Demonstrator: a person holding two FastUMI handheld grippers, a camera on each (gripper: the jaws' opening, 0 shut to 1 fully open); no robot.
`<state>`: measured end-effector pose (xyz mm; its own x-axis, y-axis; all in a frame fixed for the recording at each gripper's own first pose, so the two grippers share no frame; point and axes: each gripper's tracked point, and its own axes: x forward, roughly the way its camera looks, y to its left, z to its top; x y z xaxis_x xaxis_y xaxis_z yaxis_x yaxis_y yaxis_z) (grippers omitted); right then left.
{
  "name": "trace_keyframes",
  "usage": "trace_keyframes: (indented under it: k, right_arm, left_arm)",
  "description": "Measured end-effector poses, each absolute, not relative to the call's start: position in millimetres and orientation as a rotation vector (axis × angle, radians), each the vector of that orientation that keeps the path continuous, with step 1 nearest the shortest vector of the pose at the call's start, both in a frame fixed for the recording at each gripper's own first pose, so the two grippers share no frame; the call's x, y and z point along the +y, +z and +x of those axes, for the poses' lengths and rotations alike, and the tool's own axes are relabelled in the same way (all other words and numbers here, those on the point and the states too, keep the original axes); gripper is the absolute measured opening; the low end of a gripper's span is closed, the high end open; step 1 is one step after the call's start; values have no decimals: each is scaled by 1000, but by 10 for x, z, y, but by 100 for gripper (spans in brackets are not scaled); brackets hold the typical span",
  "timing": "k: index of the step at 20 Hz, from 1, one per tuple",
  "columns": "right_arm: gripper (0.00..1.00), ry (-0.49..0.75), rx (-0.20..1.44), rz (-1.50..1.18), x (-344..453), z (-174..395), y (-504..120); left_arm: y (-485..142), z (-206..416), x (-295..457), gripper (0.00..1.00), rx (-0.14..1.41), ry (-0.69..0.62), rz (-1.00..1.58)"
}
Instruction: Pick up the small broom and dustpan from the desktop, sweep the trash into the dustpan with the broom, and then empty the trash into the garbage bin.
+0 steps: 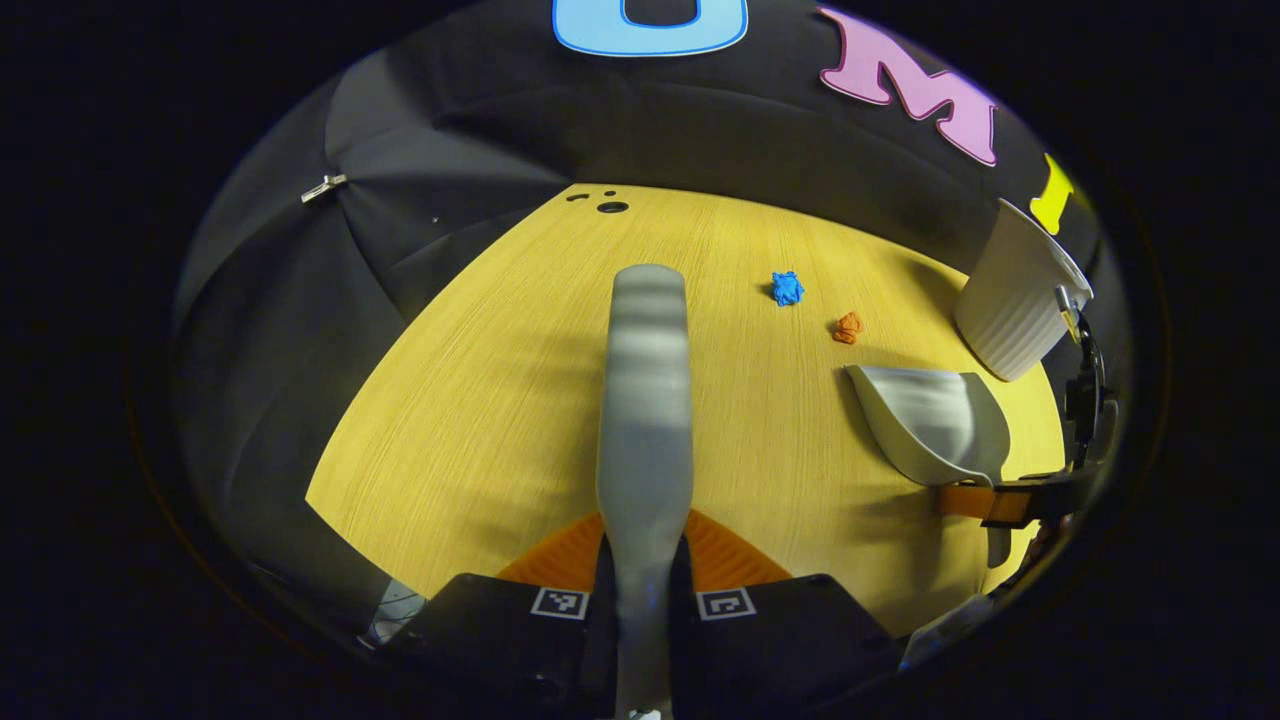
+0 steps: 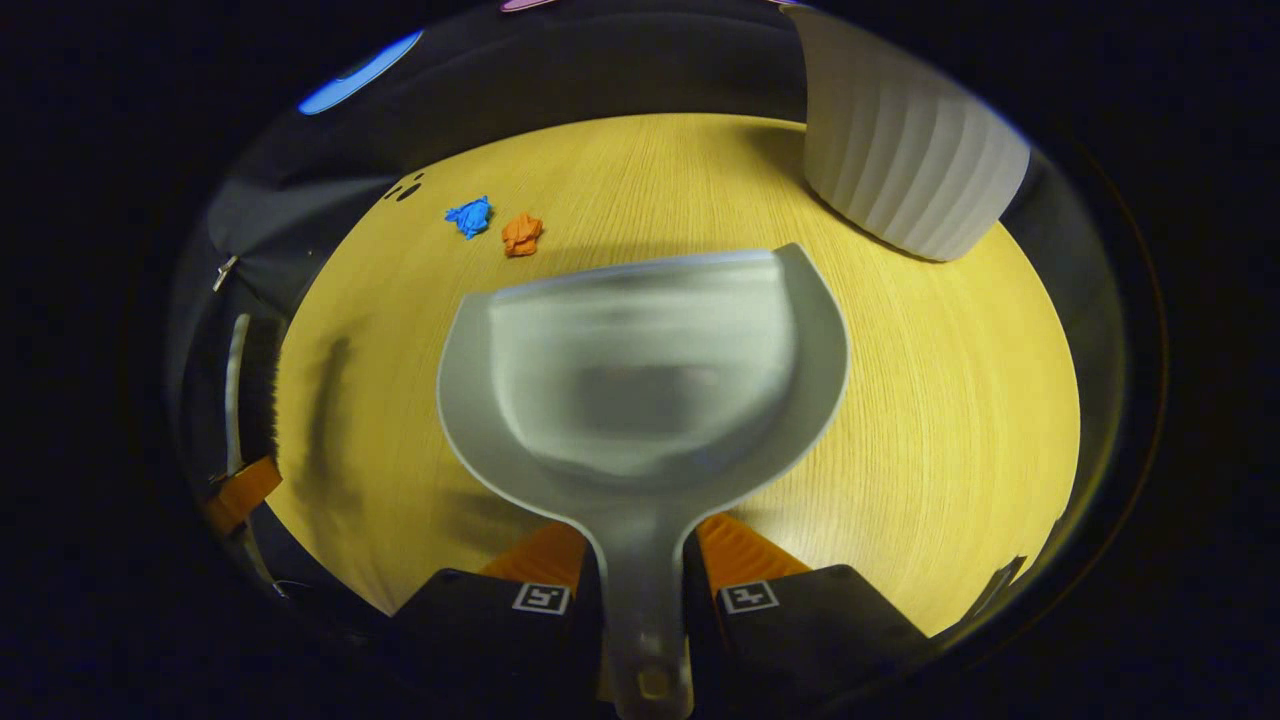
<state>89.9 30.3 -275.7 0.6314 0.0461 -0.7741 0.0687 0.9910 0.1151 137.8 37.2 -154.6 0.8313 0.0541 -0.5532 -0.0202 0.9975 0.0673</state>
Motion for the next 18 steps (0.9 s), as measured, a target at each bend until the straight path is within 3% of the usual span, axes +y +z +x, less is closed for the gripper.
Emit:
trace_keyframes:
  k: [3, 4, 11, 18]
  right_arm:
    - [38, 41, 903, 147, 308, 877, -2764]
    - [33, 57, 912, 151, 302, 866, -2761]
    - [37, 130, 917, 61, 141, 739, -2749]
    - [29, 180, 931, -1, -71, 706, -2661]
  left_arm:
    - [-1567, 1513, 312, 25, 600, 22, 76]
    - [-1560, 1571, 292, 25, 605, 10, 92]
    - [-1360, 2363, 234, 25, 615, -83, 242]
    - [-1239, 3351, 64, 25, 663, -175, 396]
